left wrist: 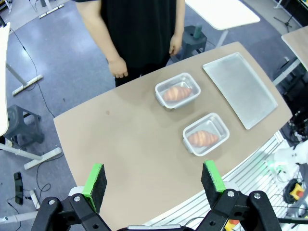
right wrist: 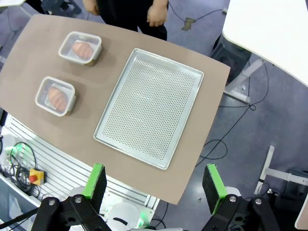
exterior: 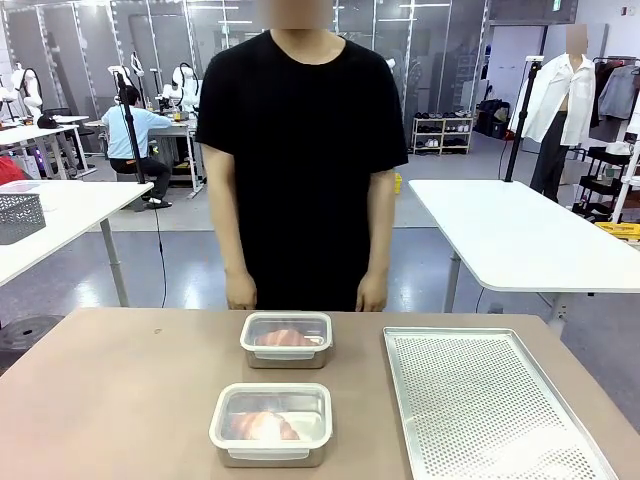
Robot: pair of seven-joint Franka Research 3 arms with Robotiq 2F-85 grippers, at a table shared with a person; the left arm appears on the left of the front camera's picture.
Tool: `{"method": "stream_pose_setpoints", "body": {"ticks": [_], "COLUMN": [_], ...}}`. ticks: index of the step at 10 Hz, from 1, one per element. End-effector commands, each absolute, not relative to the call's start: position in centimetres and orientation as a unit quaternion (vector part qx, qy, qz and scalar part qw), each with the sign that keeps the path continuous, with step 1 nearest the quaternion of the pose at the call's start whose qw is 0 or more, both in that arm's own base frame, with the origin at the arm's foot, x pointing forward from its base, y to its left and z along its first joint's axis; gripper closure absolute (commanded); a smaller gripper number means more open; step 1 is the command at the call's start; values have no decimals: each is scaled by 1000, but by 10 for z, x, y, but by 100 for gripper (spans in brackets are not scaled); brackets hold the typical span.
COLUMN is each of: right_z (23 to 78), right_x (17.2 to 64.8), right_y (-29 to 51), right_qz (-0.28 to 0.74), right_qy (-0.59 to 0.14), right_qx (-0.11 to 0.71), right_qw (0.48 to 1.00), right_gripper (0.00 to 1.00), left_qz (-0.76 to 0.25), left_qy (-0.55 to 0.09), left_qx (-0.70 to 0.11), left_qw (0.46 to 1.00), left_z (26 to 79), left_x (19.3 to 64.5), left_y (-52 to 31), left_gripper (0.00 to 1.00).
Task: Place the bread into the airtight container.
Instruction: Pick up a Butter Roll and place it into an empty Airtight Container.
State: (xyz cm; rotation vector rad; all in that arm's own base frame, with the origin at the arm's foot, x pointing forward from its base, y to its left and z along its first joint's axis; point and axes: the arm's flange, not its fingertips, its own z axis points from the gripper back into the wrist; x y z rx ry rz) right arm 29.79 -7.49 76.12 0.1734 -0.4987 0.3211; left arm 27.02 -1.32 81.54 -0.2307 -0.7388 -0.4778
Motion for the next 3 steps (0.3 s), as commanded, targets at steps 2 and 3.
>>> {"method": "stream_pose_setpoints", "body": {"ticks": [2, 3], "right_z": [763, 763], "right_x": [298, 298], "right_y": [-73, -73], "right_qz": [156, 156], "right_qy": [-242, -242], "right_qx": [84, 84], "right_qw": [954, 954], "right_gripper": [0, 0], "left_qz": [-231, -231], "left_qy": [-357, -357], "left_qx": [-113, -113], "left_qw": [898, 898], "left_z": [816, 816], "left_x": [269, 269], "left_y": [-14, -14], "left_gripper": [0, 0]}}
